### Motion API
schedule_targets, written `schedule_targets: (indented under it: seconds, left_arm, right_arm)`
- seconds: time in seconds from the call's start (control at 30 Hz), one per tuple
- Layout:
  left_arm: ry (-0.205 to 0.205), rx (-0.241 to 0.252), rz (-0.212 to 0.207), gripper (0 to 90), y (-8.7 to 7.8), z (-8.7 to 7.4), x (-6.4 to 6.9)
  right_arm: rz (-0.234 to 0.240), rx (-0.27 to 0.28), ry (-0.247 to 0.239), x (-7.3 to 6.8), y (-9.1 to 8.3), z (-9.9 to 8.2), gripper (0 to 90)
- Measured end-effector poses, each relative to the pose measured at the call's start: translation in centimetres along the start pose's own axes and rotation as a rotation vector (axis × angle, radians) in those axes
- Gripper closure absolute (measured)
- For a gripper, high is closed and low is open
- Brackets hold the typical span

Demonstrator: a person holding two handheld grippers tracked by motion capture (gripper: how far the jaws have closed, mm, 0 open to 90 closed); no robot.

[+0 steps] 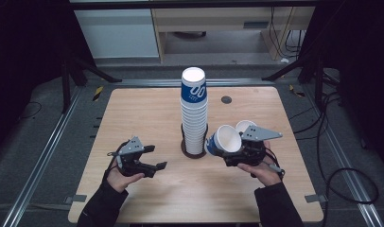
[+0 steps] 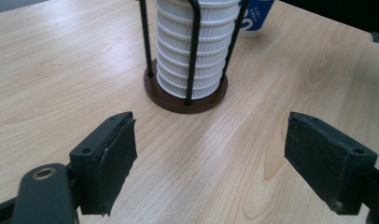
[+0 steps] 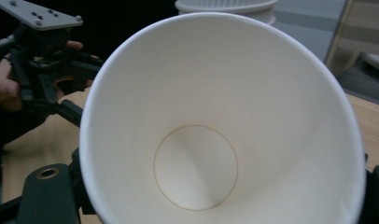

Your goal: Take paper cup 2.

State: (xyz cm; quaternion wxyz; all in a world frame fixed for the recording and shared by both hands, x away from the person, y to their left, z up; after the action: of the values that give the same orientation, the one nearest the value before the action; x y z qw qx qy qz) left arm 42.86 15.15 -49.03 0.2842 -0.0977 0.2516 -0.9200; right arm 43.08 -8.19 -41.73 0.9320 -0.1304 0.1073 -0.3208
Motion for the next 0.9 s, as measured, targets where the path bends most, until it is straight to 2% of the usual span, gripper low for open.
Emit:
schedule_targets:
  seconds: [0.07,0.27,0.3,0.5,0.9]
  left_arm:
    - [0.0,-0.007,0.02,16.2,-0.1,-0.2,-0.3]
    - [-0.017,-0.011,0.034,16.3,-0.2,-0.4,-0.8]
    - [-0.019,-0.012,0.036,16.3,-0.2,-0.4,-0.9]
    - [-0.023,-0.016,0.041,16.4,-0.2,-0.6,-1.1]
    - [-0.025,-0.022,0.043,16.4,-0.1,-0.7,-1.2]
  right_arm:
    - [-0.028,-0.005,-0.001,0.4,-0.3,0.1,19.3]
    - [-0.098,-0.009,0.014,1.9,-1.0,0.3,19.3]
    - [-0.122,-0.014,0.018,2.4,-1.1,0.3,19.3]
    - [-0.213,-0.031,0.016,4.0,-1.8,0.4,19.3]
    - [-0.364,-0.036,0.05,7.2,-4.0,0.6,19.3]
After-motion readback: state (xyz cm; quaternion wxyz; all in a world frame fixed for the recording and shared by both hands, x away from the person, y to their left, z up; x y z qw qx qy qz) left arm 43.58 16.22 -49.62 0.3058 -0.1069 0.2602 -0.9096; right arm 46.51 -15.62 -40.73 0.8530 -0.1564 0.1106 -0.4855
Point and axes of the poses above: each handheld gripper's, and its own axes: y roughly forward along the jaws, z roughly out of its top, x roughly to its right, the point moved 10 cm from there along y, roughly forward along the jaws, and after that the axes turned 3 degrees about y, right-handed, at the moved point
